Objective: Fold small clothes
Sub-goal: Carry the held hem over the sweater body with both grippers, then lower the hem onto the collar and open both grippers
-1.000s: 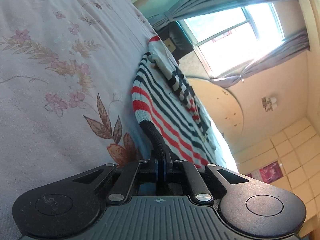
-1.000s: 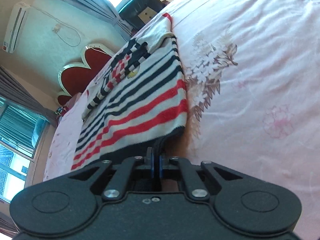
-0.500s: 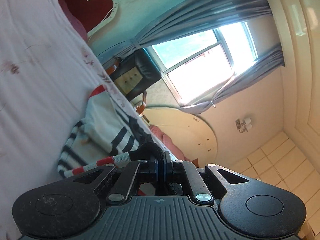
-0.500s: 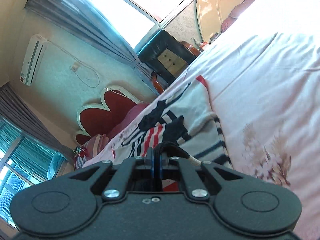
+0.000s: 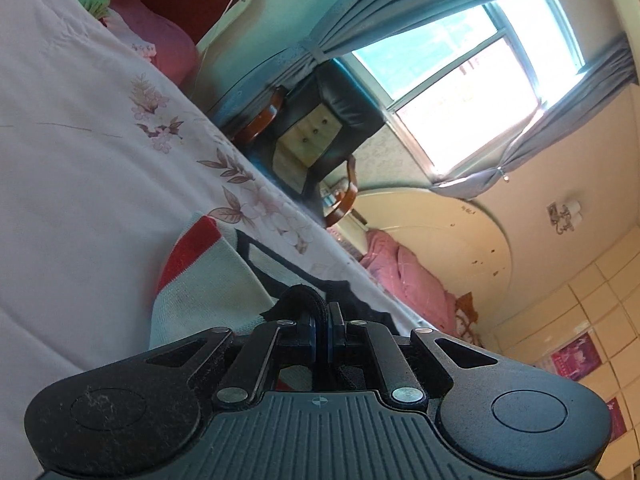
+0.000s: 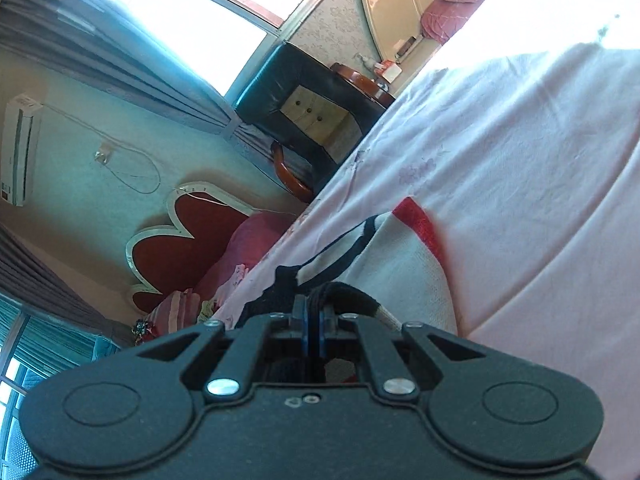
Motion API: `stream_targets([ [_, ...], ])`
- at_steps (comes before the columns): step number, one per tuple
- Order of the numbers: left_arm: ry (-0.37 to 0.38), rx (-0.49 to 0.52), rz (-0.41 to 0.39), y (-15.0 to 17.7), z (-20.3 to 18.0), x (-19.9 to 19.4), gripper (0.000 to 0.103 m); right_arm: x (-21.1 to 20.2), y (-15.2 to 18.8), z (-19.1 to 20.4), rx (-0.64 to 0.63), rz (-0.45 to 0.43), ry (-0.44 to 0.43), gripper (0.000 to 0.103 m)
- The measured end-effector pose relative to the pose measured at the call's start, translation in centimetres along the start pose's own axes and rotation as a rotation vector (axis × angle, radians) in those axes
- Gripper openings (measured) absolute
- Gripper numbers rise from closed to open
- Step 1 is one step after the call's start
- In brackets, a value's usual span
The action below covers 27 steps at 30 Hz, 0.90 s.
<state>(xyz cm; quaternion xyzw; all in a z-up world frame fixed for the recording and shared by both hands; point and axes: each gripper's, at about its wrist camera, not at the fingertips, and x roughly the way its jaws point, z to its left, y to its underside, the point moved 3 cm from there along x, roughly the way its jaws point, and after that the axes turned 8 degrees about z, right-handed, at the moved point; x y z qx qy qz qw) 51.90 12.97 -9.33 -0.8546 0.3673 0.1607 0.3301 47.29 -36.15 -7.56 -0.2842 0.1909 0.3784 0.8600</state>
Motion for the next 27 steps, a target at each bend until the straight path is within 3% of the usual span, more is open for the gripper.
stream_targets([
  [6, 0.059, -0.038, -0.027, -1.0, 1.9, 4.1, 0.005, 5.8, -1.9, -3.1, 0.053, 0.042, -0.005, 0.006],
  [9, 0.058, -0.039, -0.071, -1.1, 2.5, 5.2, 0.005, 6.7, -2.4, -3.7, 0.043, 0.001, -0.043, 0.010],
  [10, 0.055, -0.030, -0.081, -0.9, 2.6, 5.4, 0.012, 6.8, -2.5, -3.7, 0.032, -0.013, -0.045, 0.012],
  [12, 0.046, -0.006, -0.110, -0.4, 2.7, 5.5, 0.037, 6.8, -2.4, -3.6, 0.006, -0.037, -0.046, 0.017],
  [15, 0.035, 0.027, -0.149, -0.5, 2.3, 4.9, 0.054, 6.3, -2.2, -3.1, -0.038, -0.061, -0.041, 0.033],
  [16, 0.023, 0.040, -0.150, -0.7, 2.1, 4.7, 0.061, 5.9, -2.3, -2.7, -0.055, -0.087, -0.030, 0.055],
  [17, 0.007, 0.054, -0.138, -1.0, 1.9, 4.8, 0.061, 5.4, -2.4, -2.5, -0.072, -0.116, -0.011, 0.060],
  [20, -0.083, 0.155, -0.073, -1.9, 0.8, 5.3, 0.061, 5.3, -3.2, -2.0, -0.112, -0.106, 0.001, 0.049],
  [25, -0.249, 0.396, 0.062, -2.3, -1.7, 7.0, 0.060, 6.5, -3.2, 0.3, -0.303, -0.017, 0.111, 0.038],
  [27, -0.306, 0.480, 0.106, -1.9, -2.4, 8.0, 0.049, 7.3, -2.8, 1.2, -0.378, 0.015, 0.165, 0.037],
])
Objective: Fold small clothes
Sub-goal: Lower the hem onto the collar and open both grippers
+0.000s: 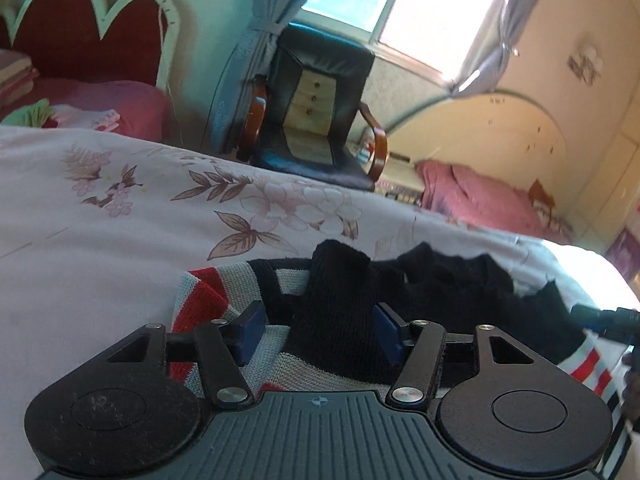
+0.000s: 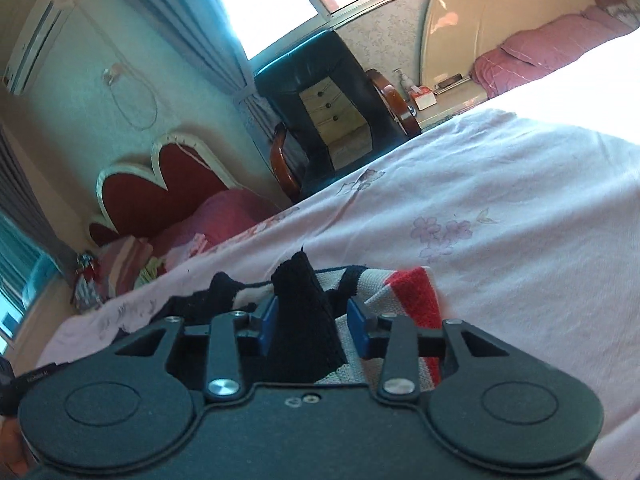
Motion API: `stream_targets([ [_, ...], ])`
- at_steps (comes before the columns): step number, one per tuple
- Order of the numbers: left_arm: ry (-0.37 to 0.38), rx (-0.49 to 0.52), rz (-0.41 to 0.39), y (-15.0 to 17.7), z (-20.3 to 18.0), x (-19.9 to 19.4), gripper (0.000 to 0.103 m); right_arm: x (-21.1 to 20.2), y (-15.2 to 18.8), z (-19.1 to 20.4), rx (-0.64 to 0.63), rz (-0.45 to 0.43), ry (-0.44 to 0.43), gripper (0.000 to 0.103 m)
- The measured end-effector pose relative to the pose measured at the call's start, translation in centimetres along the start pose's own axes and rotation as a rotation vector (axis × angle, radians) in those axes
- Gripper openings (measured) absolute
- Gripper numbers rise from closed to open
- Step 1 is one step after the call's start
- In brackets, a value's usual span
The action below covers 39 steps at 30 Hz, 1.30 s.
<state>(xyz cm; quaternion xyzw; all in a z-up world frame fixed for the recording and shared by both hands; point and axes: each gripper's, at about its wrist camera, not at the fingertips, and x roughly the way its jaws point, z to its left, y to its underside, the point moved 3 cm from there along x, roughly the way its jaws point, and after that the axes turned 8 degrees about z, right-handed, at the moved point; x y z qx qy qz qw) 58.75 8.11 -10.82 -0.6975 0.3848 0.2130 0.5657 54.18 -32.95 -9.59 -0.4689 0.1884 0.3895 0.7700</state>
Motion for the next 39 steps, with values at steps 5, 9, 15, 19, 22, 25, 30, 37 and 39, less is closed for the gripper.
stream_targets([
  [5, -0.089, 0.087, -0.010, 0.4, -1.4, 0.0, 0.008, 1.9, 0.8, 3.8, -0.232, 0.071, 0.201, 0.020],
  [9, -0.121, 0.104, -0.204, 0.9, -2.4, -3.4, 0.004, 1.1, 1.1, 5.0, -0.278, -0.004, 0.280, 0.004],
  [15, -0.221, 0.048, -0.120, 1.5, -1.3, -1.3, 0.004, 1.5, 0.9, 2.9, -0.224, -0.016, 0.333, 0.005],
  [19, -0.267, 0.091, -0.086, 1.2, -2.2, -0.8, 0.005, 2.7, 1.2, 3.6, -0.272, -0.004, 0.397, 0.007],
  [22, -0.280, 0.075, -0.099, 0.9, -2.3, -1.8, 0.041, 2.6, 1.3, 4.2, -0.302, -0.005, 0.421, 0.025],
  [25, -0.221, 0.116, -0.252, 0.9, -4.1, -5.3, 0.055, -0.2, 1.3, 6.1, -0.340, -0.099, 0.371, 0.044],
  [30, -0.052, 0.232, -0.098, 0.7, -11.1, -0.9, 0.056, 3.7, 2.6, 11.5, -0.475, 0.053, 0.218, 0.035],
  [37, -0.070, 0.283, -0.020, 1.8, -11.7, 1.0, 0.057, 6.9, 4.5, 13.3, -0.524, 0.126, 0.200, 0.037],
  [39, -0.168, 0.280, -0.040, 1.8, -8.6, 0.1, 0.057, 5.3, 3.7, 11.2, -0.549, 0.087, 0.350, 0.038],
])
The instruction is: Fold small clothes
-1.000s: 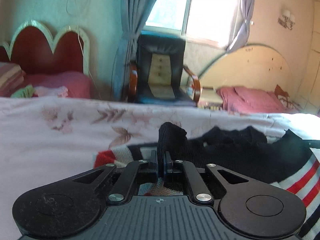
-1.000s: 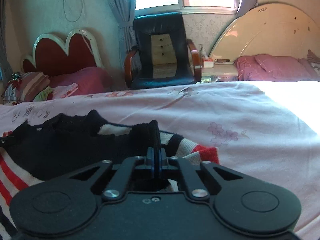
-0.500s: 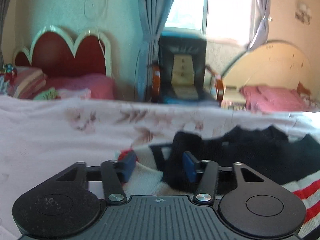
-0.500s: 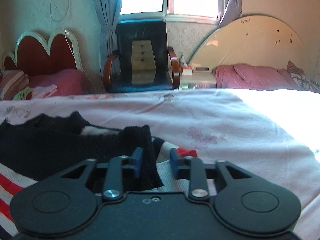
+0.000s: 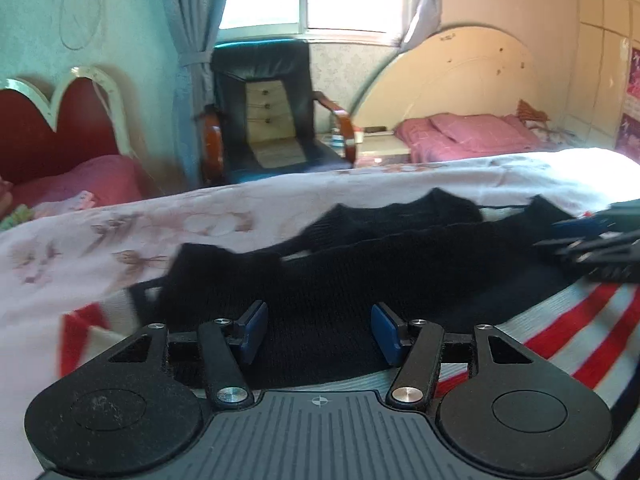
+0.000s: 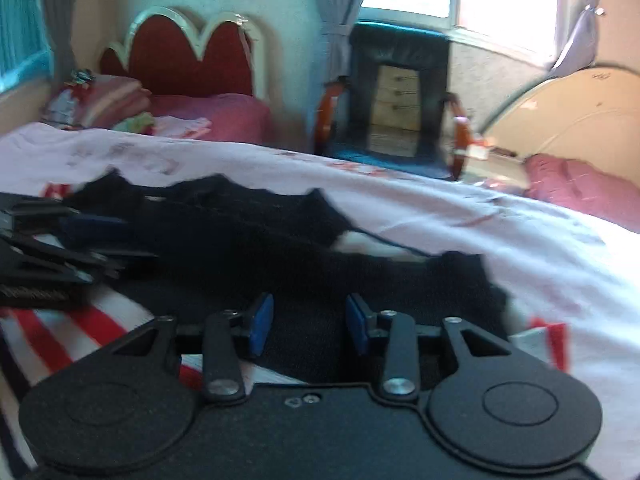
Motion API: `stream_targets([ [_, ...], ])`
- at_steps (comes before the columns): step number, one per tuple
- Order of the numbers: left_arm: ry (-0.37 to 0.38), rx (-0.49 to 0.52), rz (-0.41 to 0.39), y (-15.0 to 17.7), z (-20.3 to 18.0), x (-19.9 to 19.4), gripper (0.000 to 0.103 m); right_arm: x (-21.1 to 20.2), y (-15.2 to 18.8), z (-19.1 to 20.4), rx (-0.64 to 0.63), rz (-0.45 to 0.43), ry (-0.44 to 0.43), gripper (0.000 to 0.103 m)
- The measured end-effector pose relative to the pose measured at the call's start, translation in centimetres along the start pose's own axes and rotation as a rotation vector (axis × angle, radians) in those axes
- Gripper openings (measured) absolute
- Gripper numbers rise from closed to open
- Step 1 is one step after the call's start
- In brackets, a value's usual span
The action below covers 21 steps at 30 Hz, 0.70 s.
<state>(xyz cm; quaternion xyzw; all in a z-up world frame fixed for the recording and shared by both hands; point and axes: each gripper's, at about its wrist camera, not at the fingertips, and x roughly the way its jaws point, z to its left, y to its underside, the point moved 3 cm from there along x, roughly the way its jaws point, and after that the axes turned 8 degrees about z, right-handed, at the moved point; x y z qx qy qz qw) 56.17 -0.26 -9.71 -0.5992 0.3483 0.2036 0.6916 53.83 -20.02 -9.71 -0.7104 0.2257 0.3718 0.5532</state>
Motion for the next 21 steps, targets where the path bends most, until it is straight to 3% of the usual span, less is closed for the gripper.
stream_targets([
  [1, -0.021, -0.027, -0.002, 0.4, 1.8, -0.1, 0.057, -0.1, 0.5, -2.2, 0.027, 0.000, 0.081, 0.037],
  [2, -0.003, -0.055, -0.014, 0.6, 3.2, -0.4, 0.057, -0.1, 1.2, -4.9, 0.087, 0.004, 0.111, 0.045],
  [5, -0.037, -0.060, -0.008, 0.4, 3.7, -0.4, 0.057, -0.6, 1.8, -8.8, 0.231, 0.026, -0.020, 0.045],
  [7, -0.083, -0.036, -0.015, 0.3, 2.6, -1.0, 0.057, -1.0, 1.3, -7.9, 0.210, 0.026, 0.015, 0.044],
  [8, -0.085, -0.028, -0.032, 0.2, 1.6, -1.8, 0.057, -1.5, 1.1, -6.9, 0.201, 0.021, 0.022, 0.036],
  [12, 0.003, 0.020, -0.083, 1.2, -3.6, -4.4, 0.058, -4.0, 1.7, -1.5, 0.087, -0.022, -0.086, 0.031],
  [14, 0.063, 0.036, -0.074, 1.8, -6.0, -4.8, 0.058, -4.1, 2.2, 1.5, 0.046, -0.012, -0.139, 0.032],
  [16, 0.059, 0.059, -0.046, 2.6, -7.6, -4.5, 0.063, -4.1, 2.6, 4.0, -0.007, -0.013, -0.143, 0.034],
  [18, 0.048, 0.059, -0.050, 3.1, -7.1, -4.7, 0.066, -4.1, 3.1, 5.6, -0.065, -0.020, -0.102, 0.034],
  [21, 0.005, -0.018, -0.036, 4.6, -2.9, -5.8, 0.072, -4.5, 3.8, 3.5, -0.048, -0.006, -0.047, 0.036],
])
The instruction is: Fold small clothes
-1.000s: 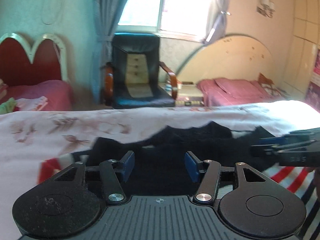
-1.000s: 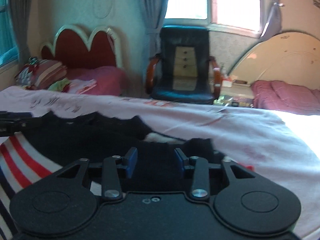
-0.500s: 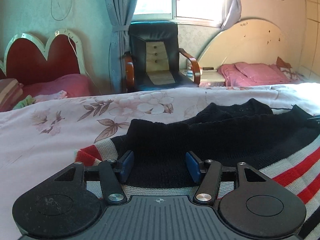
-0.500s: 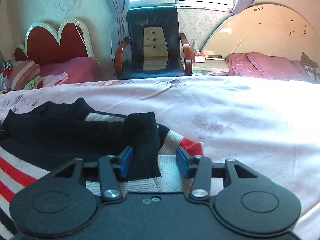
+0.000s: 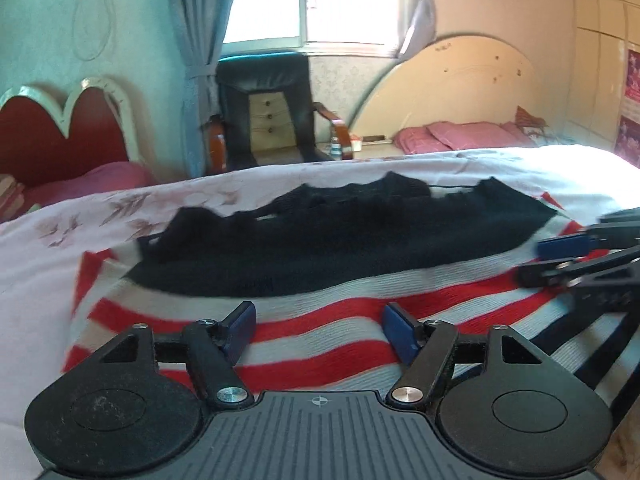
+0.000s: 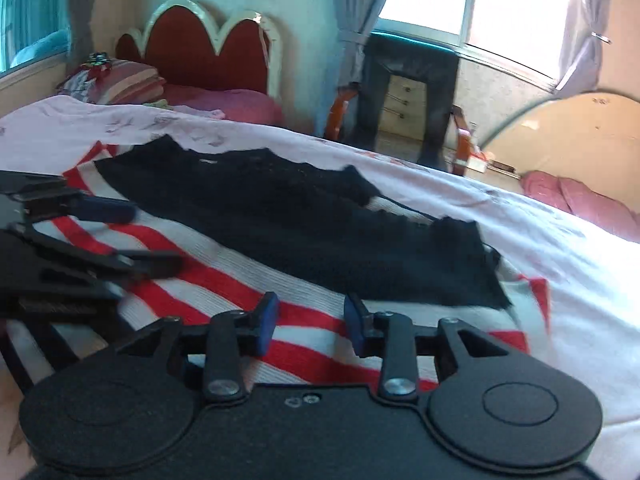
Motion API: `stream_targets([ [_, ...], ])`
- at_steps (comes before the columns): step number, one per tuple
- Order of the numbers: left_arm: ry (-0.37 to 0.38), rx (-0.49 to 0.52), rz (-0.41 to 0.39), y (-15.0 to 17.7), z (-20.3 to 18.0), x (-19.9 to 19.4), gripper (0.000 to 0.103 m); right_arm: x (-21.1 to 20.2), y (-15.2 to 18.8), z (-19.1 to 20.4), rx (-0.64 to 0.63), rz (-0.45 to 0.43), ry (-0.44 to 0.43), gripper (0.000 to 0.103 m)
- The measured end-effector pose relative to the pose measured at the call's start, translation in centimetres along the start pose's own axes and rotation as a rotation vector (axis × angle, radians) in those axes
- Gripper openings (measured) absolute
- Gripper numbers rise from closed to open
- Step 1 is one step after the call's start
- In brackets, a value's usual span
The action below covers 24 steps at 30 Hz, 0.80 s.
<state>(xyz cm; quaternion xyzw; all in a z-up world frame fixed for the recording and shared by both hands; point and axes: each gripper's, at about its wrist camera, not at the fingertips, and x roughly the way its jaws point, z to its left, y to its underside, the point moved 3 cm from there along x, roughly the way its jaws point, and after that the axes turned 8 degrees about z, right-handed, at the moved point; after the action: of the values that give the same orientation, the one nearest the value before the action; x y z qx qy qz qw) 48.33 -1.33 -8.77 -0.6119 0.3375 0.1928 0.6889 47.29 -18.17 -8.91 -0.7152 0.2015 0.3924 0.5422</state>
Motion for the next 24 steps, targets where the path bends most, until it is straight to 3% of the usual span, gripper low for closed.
stream_targets([
  [1, -0.007, -0.023, 0.002, 0.7, 1.6, -0.4, 0.078, -0.3, 0.6, -1.9, 0.044, 0.006, 0.012, 0.036],
  [3, -0.006, -0.059, -0.001, 2.0, 4.1, -1.1, 0.078, -1.1, 2.1, -4.7, 0.118, 0.019, 0.026, 0.036],
  [5, -0.035, -0.067, 0.001, 1.9, 3.9, -2.2, 0.078, -1.8, 2.7, -5.2, 0.127, 0.023, 0.049, 0.036],
  [7, -0.010, -0.054, -0.020, 1.6, 2.0, -3.3, 0.078, -2.8, 2.4, -4.1, 0.142, 0.020, 0.064, 0.037],
  [9, 0.027, -0.026, -0.045, 1.7, -0.7, -4.3, 0.078, -3.9, 2.7, -1.8, 0.139, -0.019, 0.001, 0.035],
  [13, 0.040, 0.057, -0.006, 2.9, -5.4, -3.8, 0.077, -4.1, 3.3, 3.5, 0.077, -0.019, -0.054, 0.036],
  [21, 0.014, 0.080, -0.005, 4.4, -5.1, -4.7, 0.077, -4.6, 4.9, 5.4, 0.043, 0.002, 0.016, 0.037],
  [24, -0.094, 0.097, -0.015, 5.4, -2.9, -5.8, 0.077, -4.6, 5.5, 5.3, 0.013, 0.017, 0.028, 0.035],
])
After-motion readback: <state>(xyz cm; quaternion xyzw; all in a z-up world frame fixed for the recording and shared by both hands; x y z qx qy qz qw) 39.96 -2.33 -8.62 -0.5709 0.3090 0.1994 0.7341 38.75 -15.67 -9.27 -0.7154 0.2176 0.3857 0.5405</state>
